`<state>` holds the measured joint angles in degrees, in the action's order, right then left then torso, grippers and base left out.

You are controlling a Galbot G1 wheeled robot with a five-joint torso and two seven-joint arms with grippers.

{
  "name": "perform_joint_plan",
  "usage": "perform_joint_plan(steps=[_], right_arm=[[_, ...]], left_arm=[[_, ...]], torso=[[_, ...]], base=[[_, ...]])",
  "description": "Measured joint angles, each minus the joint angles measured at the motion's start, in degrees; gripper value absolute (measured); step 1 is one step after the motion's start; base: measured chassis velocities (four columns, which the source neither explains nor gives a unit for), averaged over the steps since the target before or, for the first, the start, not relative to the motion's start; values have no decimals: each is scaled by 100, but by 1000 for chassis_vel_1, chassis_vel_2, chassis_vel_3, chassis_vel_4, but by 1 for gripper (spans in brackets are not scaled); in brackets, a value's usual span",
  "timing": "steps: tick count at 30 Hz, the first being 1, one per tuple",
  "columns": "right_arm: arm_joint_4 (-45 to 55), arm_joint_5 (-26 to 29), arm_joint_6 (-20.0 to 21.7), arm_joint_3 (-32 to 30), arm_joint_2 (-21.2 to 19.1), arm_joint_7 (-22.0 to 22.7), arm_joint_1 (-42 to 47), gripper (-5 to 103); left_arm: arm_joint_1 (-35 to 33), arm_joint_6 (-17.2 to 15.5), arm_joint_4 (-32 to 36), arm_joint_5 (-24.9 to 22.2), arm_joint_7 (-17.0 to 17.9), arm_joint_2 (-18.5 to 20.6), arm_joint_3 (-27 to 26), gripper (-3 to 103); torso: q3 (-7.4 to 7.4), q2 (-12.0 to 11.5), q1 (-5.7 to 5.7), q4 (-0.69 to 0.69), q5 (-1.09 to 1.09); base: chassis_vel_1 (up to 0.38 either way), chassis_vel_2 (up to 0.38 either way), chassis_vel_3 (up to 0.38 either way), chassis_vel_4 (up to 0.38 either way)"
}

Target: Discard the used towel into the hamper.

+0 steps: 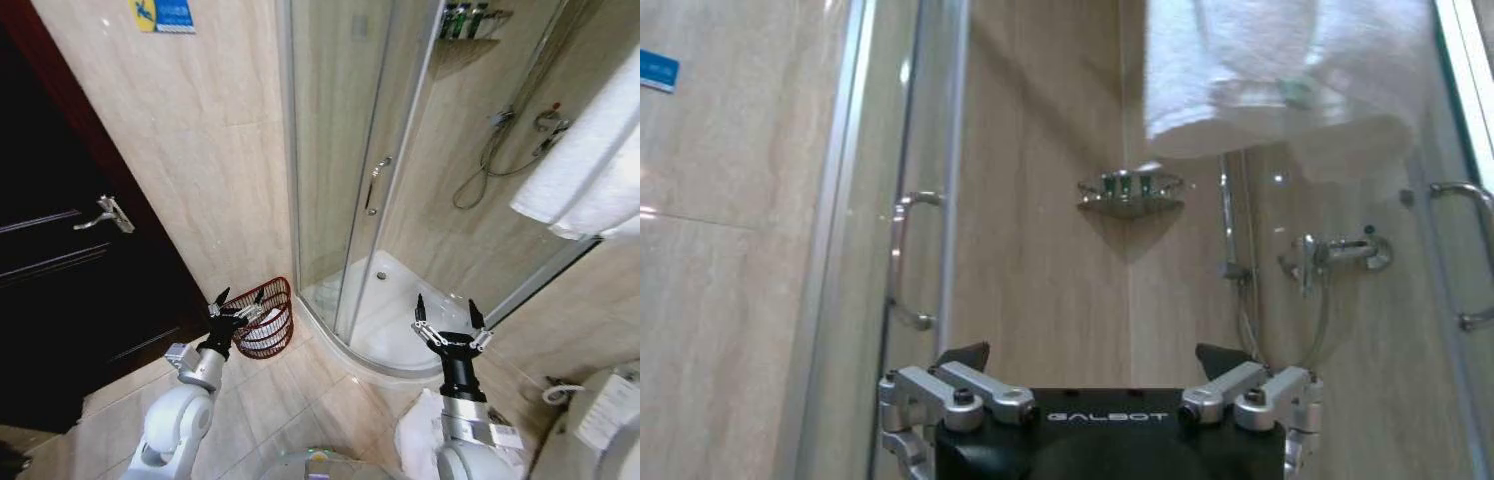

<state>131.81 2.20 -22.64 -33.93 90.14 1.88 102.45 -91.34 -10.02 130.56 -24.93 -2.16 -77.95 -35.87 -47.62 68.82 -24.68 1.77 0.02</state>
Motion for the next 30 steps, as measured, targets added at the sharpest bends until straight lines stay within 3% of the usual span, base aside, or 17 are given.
perform_joint_plan(steps=[12, 18, 24, 30], right_arm=[[48, 121, -43, -54, -54, 20, -21, 100], [419, 268, 176, -181, -113, 39, -23, 100], [1011, 398, 545, -568, -324, 53, -181, 100], [1166, 1132, 868, -1487, -905, 38, -410, 100]], left_arm=[[-1, 0, 0, 0, -1, 0, 1, 100], [0, 0, 0, 0, 0, 1, 0, 100], [0, 0, 0, 0, 0, 0, -1, 100], [0, 0, 0, 0, 0, 0, -1, 100]], torso=[[0, 0, 1, 1, 0], [1, 0, 1, 0, -2], [1, 0, 1, 0, -2], [0, 0, 1, 0, 0]], base=[[-107, -100, 96, 94], [20, 13, -16, -1], [0, 0, 0, 0], [0, 0, 0, 0]])
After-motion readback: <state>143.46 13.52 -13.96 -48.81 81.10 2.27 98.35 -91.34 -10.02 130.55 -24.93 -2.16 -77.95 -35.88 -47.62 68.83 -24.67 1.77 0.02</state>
